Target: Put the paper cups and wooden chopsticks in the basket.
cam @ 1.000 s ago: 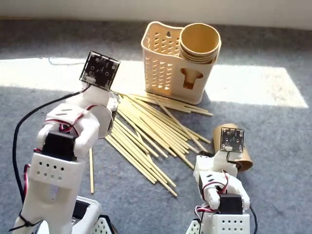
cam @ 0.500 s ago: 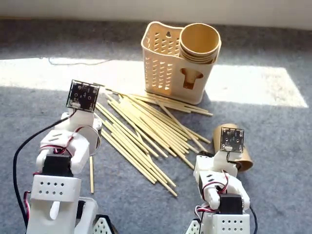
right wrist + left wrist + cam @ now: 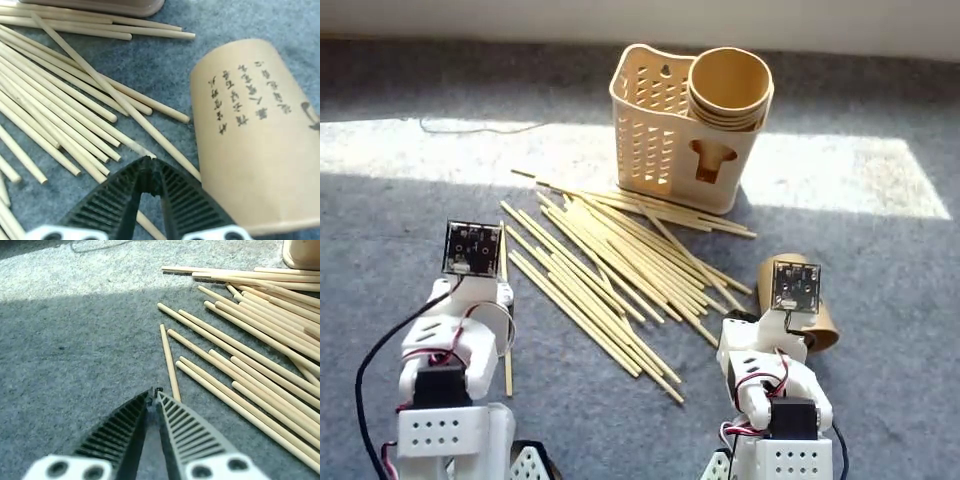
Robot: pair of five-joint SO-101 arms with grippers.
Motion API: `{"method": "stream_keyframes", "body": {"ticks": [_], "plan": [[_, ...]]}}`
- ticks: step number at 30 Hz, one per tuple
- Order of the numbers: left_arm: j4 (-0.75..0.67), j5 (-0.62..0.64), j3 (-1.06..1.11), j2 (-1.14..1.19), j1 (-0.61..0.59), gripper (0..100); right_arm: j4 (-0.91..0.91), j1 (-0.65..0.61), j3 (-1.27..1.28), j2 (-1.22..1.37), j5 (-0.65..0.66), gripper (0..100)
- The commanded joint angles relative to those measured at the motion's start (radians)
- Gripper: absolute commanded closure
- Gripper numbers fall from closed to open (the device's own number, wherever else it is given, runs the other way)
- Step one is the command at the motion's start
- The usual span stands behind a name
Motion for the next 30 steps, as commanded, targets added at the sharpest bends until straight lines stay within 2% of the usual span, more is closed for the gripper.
{"method": "stream_keyframes", "body": {"ticks": [1,3,6,10,17,26,30], "plan": [[-0.021,0.005,0.067,-0.122,-0.027,97,-0.021,0.008,0.139,-0.013,0.003,99.3],[-0.017,0.005,0.102,-0.194,-0.027,97,-0.021,0.008,0.137,-0.013,0.003,99.3],[-0.014,0.008,0.154,-0.302,-0.027,90,-0.019,0.008,0.128,-0.013,-0.002,99.3],[-0.015,0.009,0.185,-0.341,-0.028,83,0.097,0.008,0.002,-0.013,-0.086,99.3],[-0.015,0.009,0.185,-0.329,-0.028,84,0.203,0.008,-0.288,-0.013,-0.095,99.3],[-0.017,0.009,0.191,-0.329,-0.028,84,0.255,0.01,-0.452,-0.01,-0.149,99.3],[-0.018,0.009,0.191,-0.329,-0.028,84,0.259,0.061,-0.515,-0.01,-0.15,99.3]]}}
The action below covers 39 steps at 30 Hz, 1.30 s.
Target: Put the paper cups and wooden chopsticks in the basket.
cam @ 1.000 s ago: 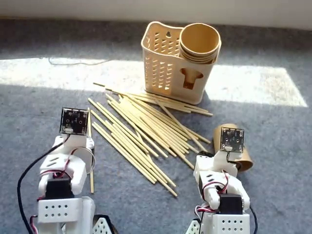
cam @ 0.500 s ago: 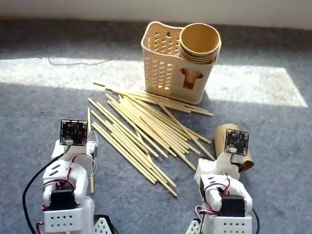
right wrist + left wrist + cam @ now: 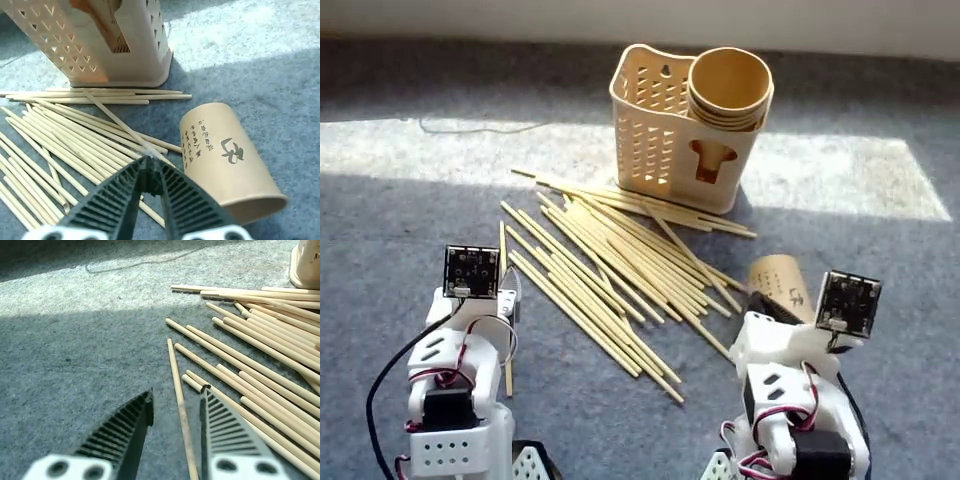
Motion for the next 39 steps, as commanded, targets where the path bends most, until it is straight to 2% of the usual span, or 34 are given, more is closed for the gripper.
{"method": "stream_keyframes", "body": {"ticks": [1,6,14,16,19,21,27,33,39], "plan": [[-0.018,0.009,-0.002,-0.005,-0.012,84,0.004,0.061,-0.07,0.005,-0.008,99.3],[-0.02,0.009,-0.001,-0.005,-0.012,84,0.033,0.114,-0.071,0.059,-0.005,99.1],[-0.02,0.008,-0.001,-0.005,-0.012,84,0.082,0.179,-0.259,0.404,-0.009,98.5],[-0.02,0.008,-0.001,-0.005,-0.012,84,0.124,0.179,-0.282,0.473,-0.009,94.0],[-0.02,0.008,-0.001,-0.005,-0.012,84,0.162,0.179,-0.282,0.542,-0.069,80.0],[-0.02,0.008,-0.001,-0.005,-0.012,84,0.159,0.177,-0.282,0.564,-0.098,74.2],[-0.02,0.008,0.001,-0.005,-0.012,84,0.153,0.173,-0.278,0.581,-0.101,76.3],[-0.015,0.006,0.001,-0.005,-0.012,84,-0.025,0.173,-0.108,0.582,-0.104,76.3],[-0.015,0.006,0.004,-0.005,-0.012,84,-0.242,0.171,0.047,0.582,-0.193,76.4]]}}
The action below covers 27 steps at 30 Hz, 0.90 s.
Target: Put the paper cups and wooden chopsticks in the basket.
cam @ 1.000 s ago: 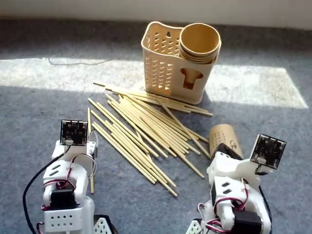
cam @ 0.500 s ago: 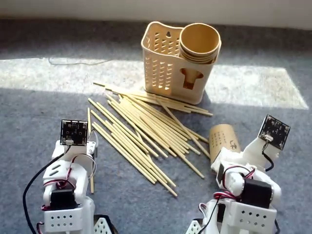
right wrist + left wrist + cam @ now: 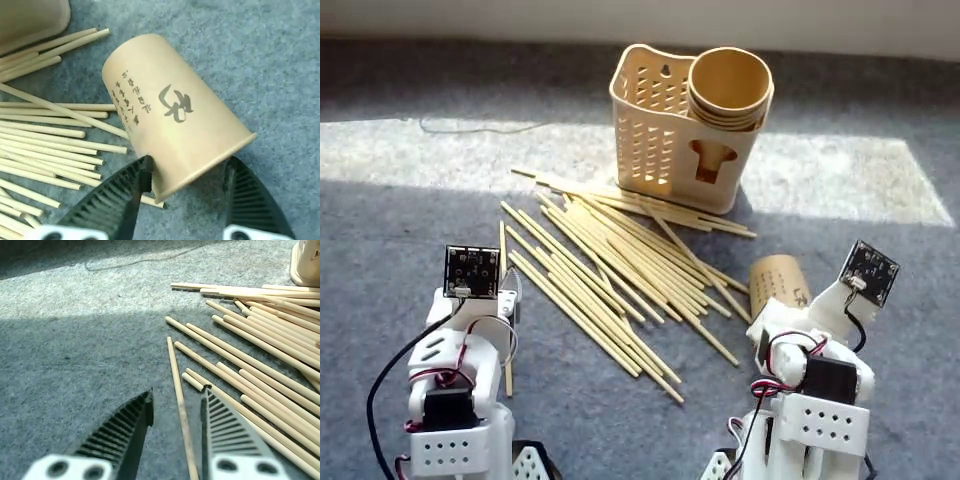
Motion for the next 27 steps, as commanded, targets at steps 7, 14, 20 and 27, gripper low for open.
{"method": "stream_keyframes", "body": {"ticks": [7,14,20,27], "plan": [[-0.015,0.006,0.024,-0.005,-0.012,84,-0.124,0.002,0.051,-0.004,-0.031,81.5],[0.006,0.008,0.031,-0.001,-0.012,84,-0.116,0.004,0.035,-0.007,-0.009,98.8],[0.195,0.005,0.031,-0.002,-0.012,84,-0.021,0.008,-0.053,-0.007,0.069,99.4],[0.282,0.005,0.031,-0.002,-0.012,84,0.134,0.008,-0.24,-0.007,0.153,99.4]]}}
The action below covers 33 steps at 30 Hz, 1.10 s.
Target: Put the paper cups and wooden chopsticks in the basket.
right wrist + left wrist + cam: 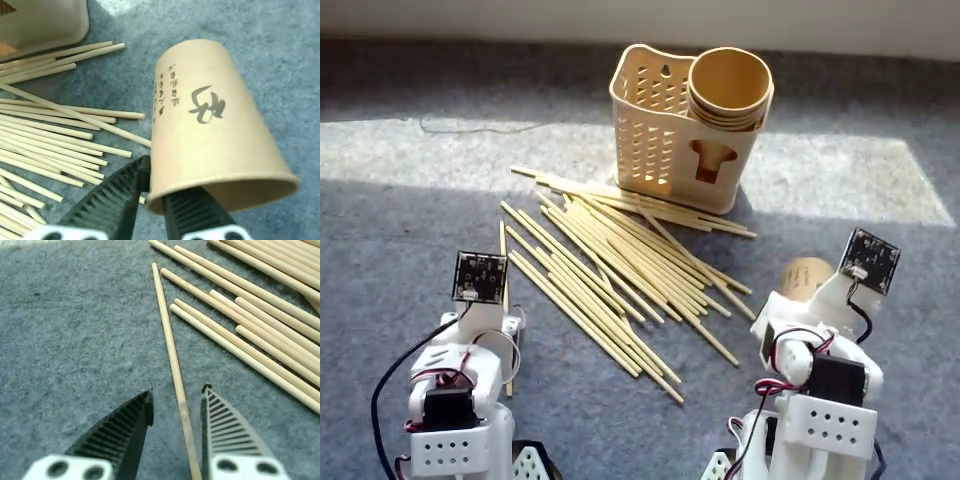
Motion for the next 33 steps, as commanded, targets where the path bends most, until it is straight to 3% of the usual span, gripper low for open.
{"method": "stream_keyframes", "body": {"ticks": [1,13,19,33], "plan": [[0.017,0.005,0.019,-0.004,-0.012,84,0.05,0.01,-0.108,-0.008,0.041,99.4],[0.02,0.005,0.019,0.001,-0.012,84,0.2,0.01,-0.298,-0.002,0.146,99.4],[0.172,0.006,0.019,-0.004,-0.01,84,0.248,0.01,-0.394,-0.002,0.146,99.4],[0.175,0.006,0.019,-0.004,-0.01,84,0.403,0.004,-0.625,-0.001,0.176,99.4]]}}
